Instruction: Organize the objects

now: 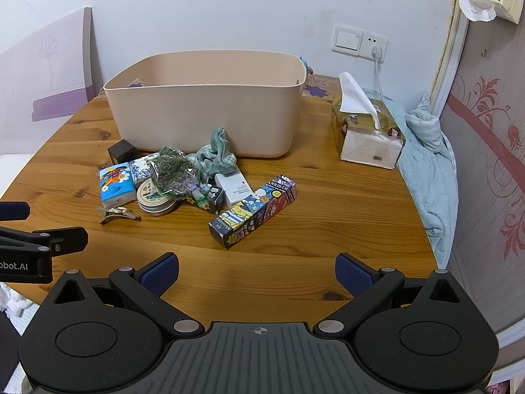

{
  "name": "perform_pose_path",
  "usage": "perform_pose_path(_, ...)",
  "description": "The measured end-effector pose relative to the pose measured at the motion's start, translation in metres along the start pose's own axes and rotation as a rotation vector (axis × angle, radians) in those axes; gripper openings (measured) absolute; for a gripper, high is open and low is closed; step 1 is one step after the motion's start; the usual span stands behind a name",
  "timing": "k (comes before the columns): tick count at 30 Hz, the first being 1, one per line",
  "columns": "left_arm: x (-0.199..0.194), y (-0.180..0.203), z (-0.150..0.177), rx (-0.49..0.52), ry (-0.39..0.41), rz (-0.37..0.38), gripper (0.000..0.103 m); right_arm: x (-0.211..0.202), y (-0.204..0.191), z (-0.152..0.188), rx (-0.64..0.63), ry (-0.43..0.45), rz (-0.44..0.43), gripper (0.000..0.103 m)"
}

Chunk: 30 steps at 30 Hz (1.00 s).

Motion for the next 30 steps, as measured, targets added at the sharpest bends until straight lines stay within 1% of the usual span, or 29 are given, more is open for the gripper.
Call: perform_pose_path(30, 0.0083, -0.0057, 0.0002, -0.018, -0.022, 0.001, 0.103, 0.0057, -0.0040, -0.0008, -0.008, -0.016, -0.005, 0.103)
Point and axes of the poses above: each gripper's, at about its wrist camera, not at the fingertips, and x roughly the way its jaws point, y to its right, z to its underside, the point moved 8 cm from there along x, roughly the way its jaws point, and after that the axes turned 3 degrees about -y, right-handed, at the moved point
